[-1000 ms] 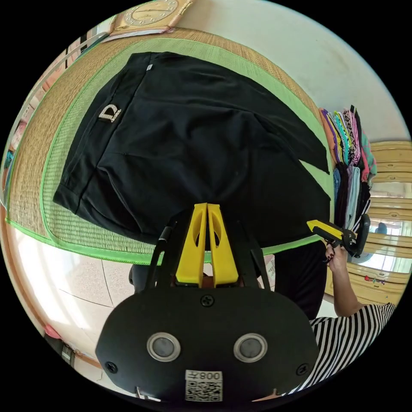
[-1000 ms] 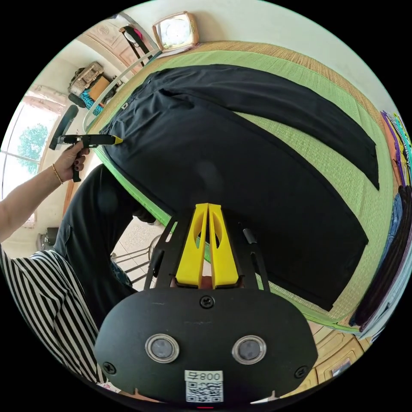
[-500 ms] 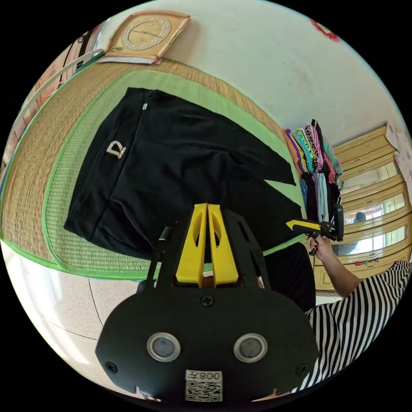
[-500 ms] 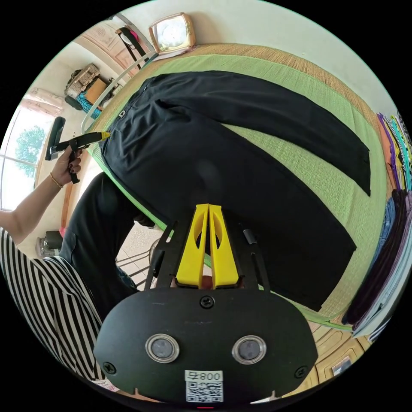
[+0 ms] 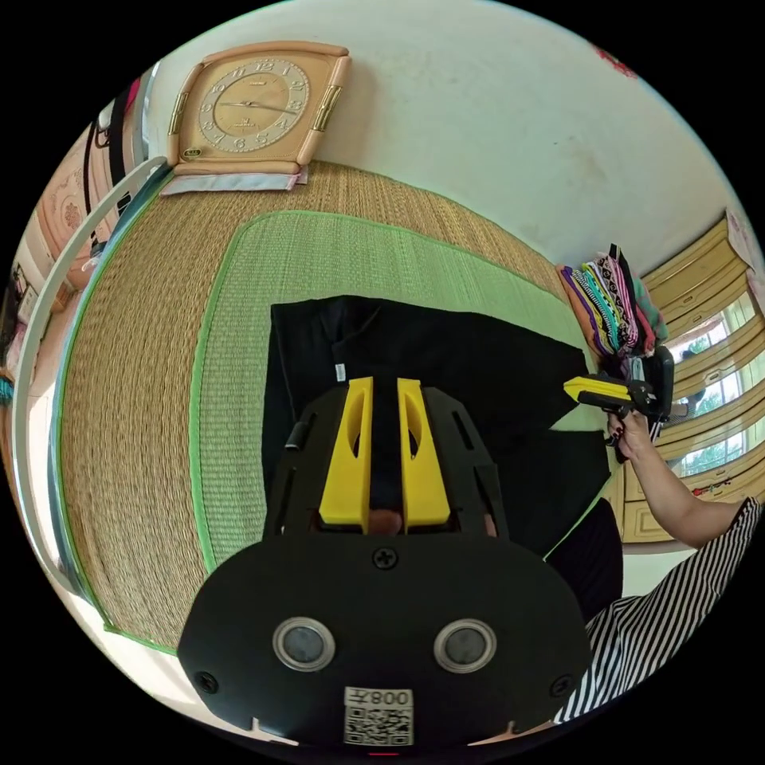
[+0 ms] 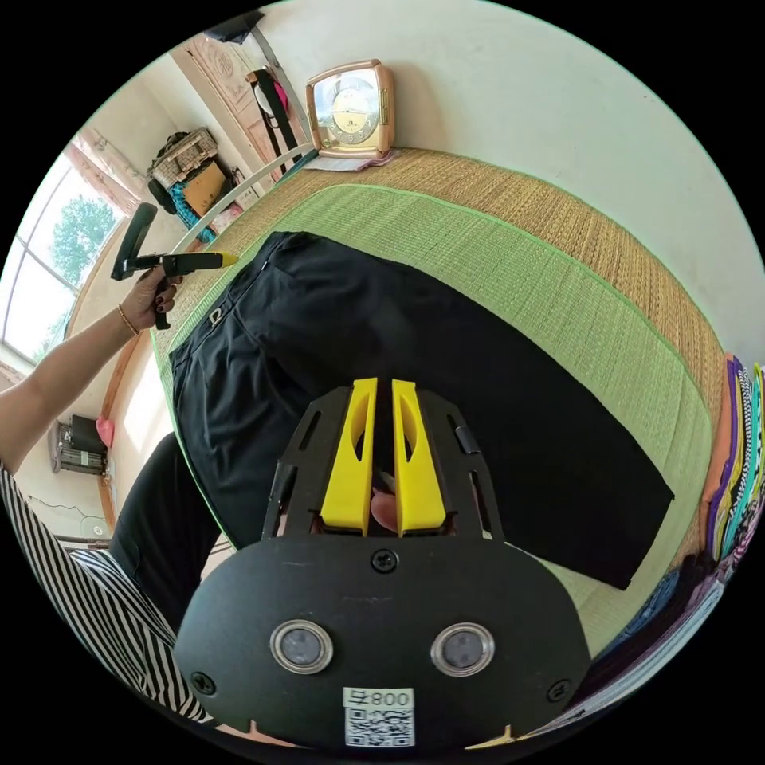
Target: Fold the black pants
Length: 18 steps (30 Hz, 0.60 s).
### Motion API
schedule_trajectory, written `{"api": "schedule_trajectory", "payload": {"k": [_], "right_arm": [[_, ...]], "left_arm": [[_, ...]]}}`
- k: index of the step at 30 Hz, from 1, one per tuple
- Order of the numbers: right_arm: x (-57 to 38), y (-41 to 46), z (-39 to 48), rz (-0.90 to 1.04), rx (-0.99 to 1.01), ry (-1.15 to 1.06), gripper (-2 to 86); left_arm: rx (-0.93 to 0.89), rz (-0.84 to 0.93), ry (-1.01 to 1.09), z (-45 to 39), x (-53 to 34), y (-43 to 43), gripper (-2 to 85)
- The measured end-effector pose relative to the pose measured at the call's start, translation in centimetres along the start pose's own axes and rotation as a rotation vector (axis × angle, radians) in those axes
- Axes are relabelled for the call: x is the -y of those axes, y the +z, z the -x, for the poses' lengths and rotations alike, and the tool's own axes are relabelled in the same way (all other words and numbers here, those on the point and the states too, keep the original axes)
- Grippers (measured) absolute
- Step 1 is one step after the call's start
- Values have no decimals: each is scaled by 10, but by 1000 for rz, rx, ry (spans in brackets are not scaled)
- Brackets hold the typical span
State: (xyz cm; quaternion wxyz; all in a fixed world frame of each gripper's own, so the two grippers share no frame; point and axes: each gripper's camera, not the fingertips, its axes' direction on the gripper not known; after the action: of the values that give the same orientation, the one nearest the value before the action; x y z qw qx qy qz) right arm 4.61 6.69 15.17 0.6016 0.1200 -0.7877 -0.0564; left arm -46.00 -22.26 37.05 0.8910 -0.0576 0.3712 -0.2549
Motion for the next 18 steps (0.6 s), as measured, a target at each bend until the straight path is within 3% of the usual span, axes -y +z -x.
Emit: {"api": "schedule_trajectory", "payload": {"k": [12,16,18], "right_arm": [[74,120,-16,9,-6,-80,60],[97,186,-6,95,-7,-135,57],[100,217,-6,160,-60,-147,50]], "left_arm": [[60,70,57,-7,88,-13,63],[164,176,98,-22,101,11,61],[168,128,100,-27,102,7,54]]}}
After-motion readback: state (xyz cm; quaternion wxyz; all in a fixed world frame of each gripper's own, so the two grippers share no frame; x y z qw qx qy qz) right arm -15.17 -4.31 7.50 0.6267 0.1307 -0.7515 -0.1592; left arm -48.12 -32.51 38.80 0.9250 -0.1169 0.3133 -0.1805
